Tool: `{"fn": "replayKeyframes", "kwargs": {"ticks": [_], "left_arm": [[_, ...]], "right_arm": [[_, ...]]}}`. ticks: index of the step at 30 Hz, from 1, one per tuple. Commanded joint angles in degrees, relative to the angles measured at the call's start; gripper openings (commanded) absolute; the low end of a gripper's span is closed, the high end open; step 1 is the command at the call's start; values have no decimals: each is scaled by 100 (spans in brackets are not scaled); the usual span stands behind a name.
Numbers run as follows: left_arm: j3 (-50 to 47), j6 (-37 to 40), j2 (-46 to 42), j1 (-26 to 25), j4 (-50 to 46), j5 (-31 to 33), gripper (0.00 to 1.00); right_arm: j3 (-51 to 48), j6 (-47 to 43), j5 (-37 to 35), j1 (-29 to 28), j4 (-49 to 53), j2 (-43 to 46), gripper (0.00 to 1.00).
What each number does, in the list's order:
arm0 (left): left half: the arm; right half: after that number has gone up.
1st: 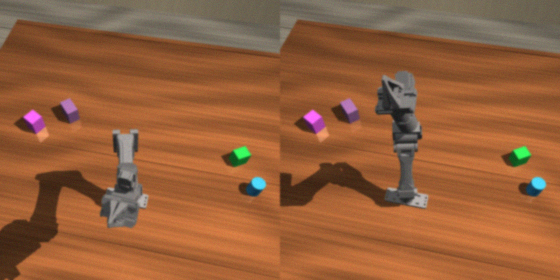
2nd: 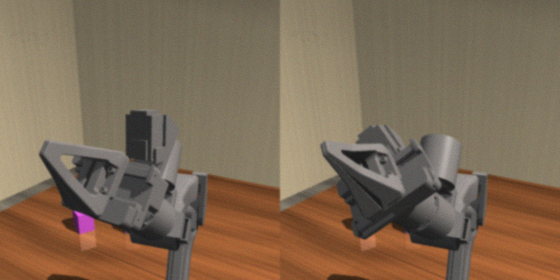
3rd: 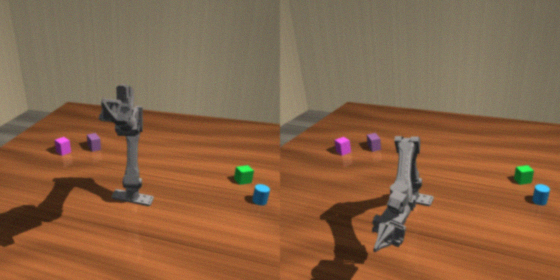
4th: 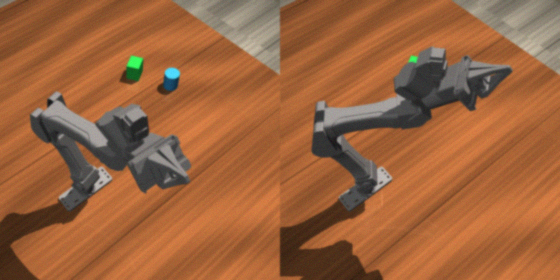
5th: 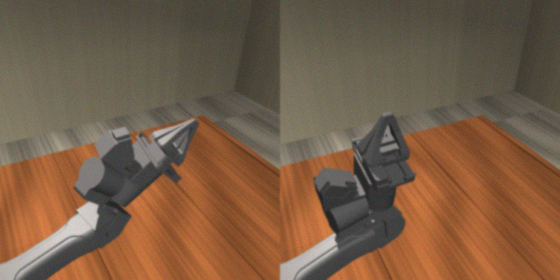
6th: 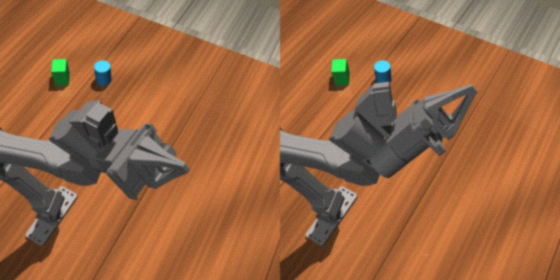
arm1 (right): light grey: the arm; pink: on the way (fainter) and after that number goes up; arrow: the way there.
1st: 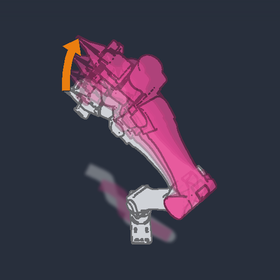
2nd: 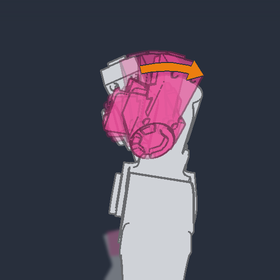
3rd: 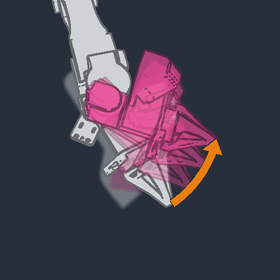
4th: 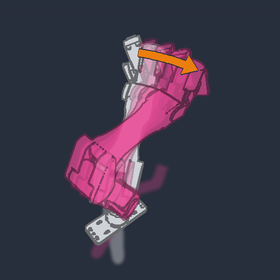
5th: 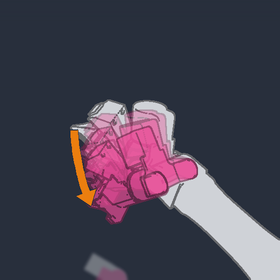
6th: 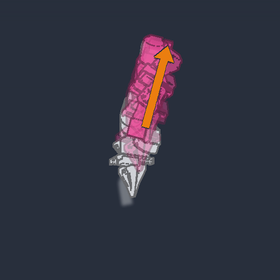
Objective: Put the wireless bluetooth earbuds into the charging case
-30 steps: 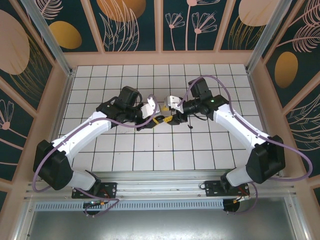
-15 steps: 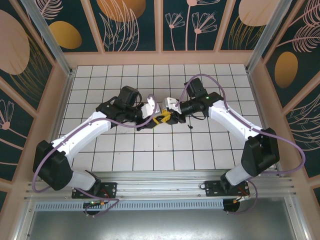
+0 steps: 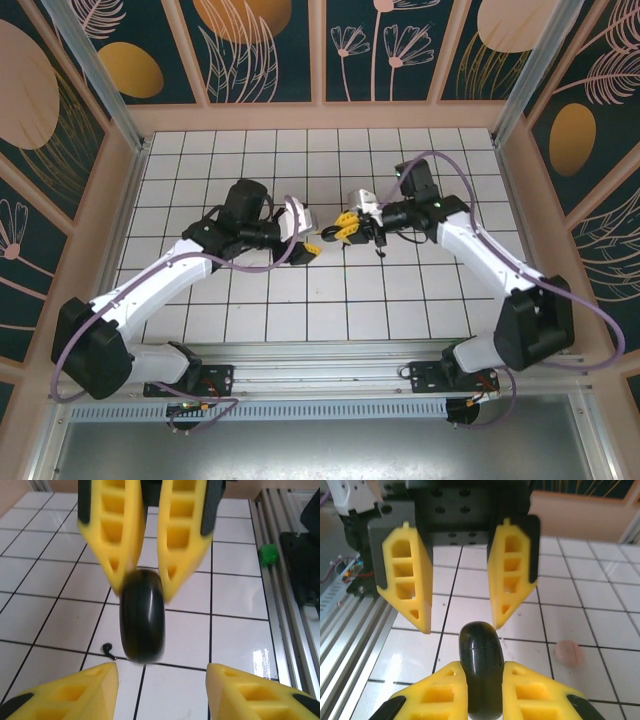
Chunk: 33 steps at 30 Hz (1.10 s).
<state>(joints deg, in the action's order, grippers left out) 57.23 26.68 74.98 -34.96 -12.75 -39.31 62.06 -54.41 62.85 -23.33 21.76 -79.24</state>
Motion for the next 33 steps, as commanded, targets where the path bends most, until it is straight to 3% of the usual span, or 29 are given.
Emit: {"fn": "replayKeyframes", "kwargs": {"ticks": [1, 9, 14, 19, 28, 33], "left_arm": [[-375, -409, -175, -45, 1298, -576, 51], [-369, -730, 10, -44, 2018, -1125, 54], [-335, -717, 84, -39, 2182, -1450, 54], [-306, -784, 118, -42, 2302, -1588, 48], [-328, -889, 86, -45, 2446, -1605, 47], [-330, -901, 83, -37, 2475, -1668, 30]], "right_arm": [[-607, 1007, 831, 250, -1373, 677, 8], [-2172, 3633, 624, 421, -4525, 1729, 10], [-2558, 4619, 294, 355, -5686, 1732, 10], [-2596, 4824, 184, 165, -5989, 1618, 9], [-2581, 4968, 153, -45, -6231, 1412, 9], [-2576, 4993, 70, -134, -6299, 1340, 9]]}}
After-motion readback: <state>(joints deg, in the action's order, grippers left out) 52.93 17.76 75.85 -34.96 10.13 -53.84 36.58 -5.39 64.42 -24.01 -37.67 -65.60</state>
